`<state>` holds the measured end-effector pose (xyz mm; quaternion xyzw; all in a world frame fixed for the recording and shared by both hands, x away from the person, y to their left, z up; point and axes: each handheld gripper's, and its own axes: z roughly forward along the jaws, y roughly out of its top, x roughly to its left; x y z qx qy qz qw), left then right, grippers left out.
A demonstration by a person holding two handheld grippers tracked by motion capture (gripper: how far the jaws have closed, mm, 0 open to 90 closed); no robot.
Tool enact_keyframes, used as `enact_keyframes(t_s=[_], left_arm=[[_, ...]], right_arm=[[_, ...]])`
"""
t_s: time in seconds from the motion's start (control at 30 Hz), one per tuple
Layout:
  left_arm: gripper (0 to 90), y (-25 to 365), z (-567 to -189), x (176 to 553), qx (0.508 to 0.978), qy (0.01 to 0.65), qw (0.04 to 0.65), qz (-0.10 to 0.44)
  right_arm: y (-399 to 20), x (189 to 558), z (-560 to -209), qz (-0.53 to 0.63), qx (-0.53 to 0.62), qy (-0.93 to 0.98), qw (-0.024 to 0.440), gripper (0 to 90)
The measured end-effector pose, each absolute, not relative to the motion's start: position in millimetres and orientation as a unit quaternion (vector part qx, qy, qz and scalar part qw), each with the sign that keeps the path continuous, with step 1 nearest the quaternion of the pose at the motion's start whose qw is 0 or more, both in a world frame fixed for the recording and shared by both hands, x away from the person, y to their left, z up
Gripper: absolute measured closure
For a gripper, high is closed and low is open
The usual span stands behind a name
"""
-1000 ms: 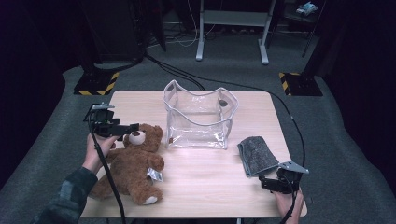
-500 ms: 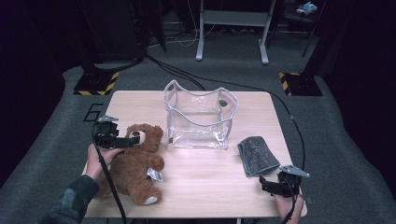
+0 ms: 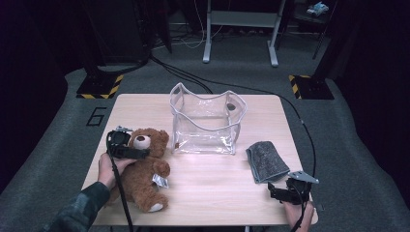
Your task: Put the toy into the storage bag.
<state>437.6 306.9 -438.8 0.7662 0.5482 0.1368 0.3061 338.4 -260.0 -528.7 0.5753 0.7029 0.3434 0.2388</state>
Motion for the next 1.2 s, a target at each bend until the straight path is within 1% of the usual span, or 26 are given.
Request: enact_keyframes(t_s=[0.1, 0.3, 0.37, 0.47, 0.63, 0.7, 0.87, 0.9, 0.93, 1.0, 1.1, 1.13, 1.2], left_arm=[[0.0, 305.4, -443.2, 438.5, 0.769, 0.548, 0.300, 0.140], [0.0, 301.4, -456.3, 438.9, 0.778, 0.549, 0.268, 0.147], [0.0, 303.2, -460.5, 438.6, 0.771, 0.558, 0.276, 0.138], [0.0, 301.6, -462.5, 437.4, 0.770, 0.555, 0.279, 0.145], [0.0, 296.8, -471.0, 439.9, 0.781, 0.548, 0.268, 0.132], [0.0, 297.9, -474.5, 441.6, 0.776, 0.556, 0.273, 0.122], [0.0, 309.2, -484.6, 446.6, 0.762, 0.576, 0.287, 0.075], [0.0, 309.3, -486.5, 447.0, 0.753, 0.586, 0.292, 0.067], [0.0, 309.5, -488.1, 448.1, 0.756, 0.581, 0.293, 0.070], [3.0, 307.4, -487.5, 447.4, 0.755, 0.581, 0.295, 0.065], [12.4, 305.3, -486.0, 445.9, 0.763, 0.569, 0.298, 0.074], [17.2, 305.3, -485.6, 445.2, 0.768, 0.561, 0.300, 0.078], [22.8, 304.9, -484.4, 443.1, 0.768, 0.559, 0.301, 0.079]], right_arm=[[-259.9, 338.6, -528.7, 0.342, 0.574, 0.704, 0.240, 0.0], [-259.1, 338.7, -528.8, 0.339, 0.575, 0.706, 0.239, 0.0], [-259.3, 338.7, -528.8, 0.339, 0.574, 0.706, 0.239, 0.0], [-259.2, 338.9, -529.0, 0.338, 0.572, 0.708, 0.239, 0.0], [-258.6, 339.3, -529.0, 0.335, 0.571, 0.710, 0.240, 0.0], [-258.6, 339.3, -529.0, 0.335, 0.571, 0.710, 0.240, 0.0], [-257.8, 339.5, -529.1, 0.335, 0.572, 0.710, 0.238, 0.0], [-257.7, 339.6, -529.2, 0.335, 0.572, 0.710, 0.237, 0.0], [-257.4, 339.4, -529.2, 0.332, 0.573, 0.711, 0.237, 0.0], [-257.4, 339.9, -529.3, 0.330, 0.571, 0.713, 0.239, 0.0], [-257.2, 339.8, -529.3, 0.331, 0.573, 0.711, 0.238, 0.0], [-257.0, 339.7, -529.2, 0.329, 0.574, 0.711, 0.237, 0.0], [-257.3, 340.2, -529.4, 0.329, 0.572, 0.713, 0.238, 0.0]])
